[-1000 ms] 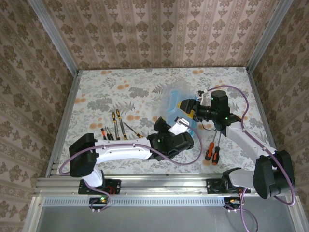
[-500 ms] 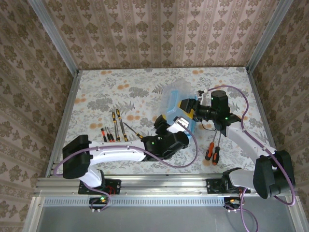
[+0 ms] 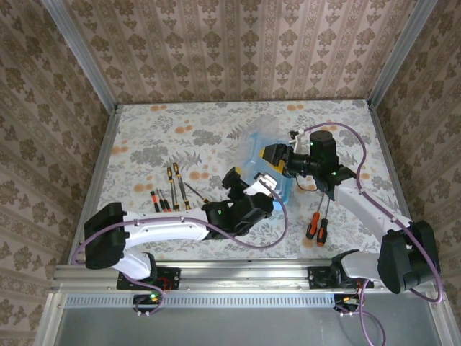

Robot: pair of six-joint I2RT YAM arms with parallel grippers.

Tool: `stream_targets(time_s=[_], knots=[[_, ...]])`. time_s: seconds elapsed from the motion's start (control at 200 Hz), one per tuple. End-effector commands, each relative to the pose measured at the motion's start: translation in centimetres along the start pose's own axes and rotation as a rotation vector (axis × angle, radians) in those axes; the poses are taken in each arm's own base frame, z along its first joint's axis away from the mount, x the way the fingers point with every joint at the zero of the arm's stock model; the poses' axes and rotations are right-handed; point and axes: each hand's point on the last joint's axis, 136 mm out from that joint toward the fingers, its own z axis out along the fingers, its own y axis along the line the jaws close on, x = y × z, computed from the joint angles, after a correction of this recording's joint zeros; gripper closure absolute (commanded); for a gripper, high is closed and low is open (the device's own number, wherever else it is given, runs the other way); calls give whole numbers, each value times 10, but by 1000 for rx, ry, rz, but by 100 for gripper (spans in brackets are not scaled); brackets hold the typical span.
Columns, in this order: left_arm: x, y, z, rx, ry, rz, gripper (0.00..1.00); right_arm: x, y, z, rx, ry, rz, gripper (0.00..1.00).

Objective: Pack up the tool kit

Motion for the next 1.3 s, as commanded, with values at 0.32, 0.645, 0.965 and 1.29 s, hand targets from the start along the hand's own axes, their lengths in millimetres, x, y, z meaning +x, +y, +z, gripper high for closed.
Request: stream_targets(time_s=[0.32, 0.645, 0.965, 1.29], knots=[[-3, 22, 19, -124, -24, -114, 1, -3, 5, 4, -11, -9, -14, 22], [-1, 42, 17, -163, -47, -126, 0, -4, 5, 5, -10, -12, -25, 22], [-7, 44, 24, -150, -87, -126, 0, -7, 11, 6, -25, -9, -30, 22], [-6, 39, 35, -142, -115, -23, 0, -11, 18, 6, -41, -8, -35, 22]])
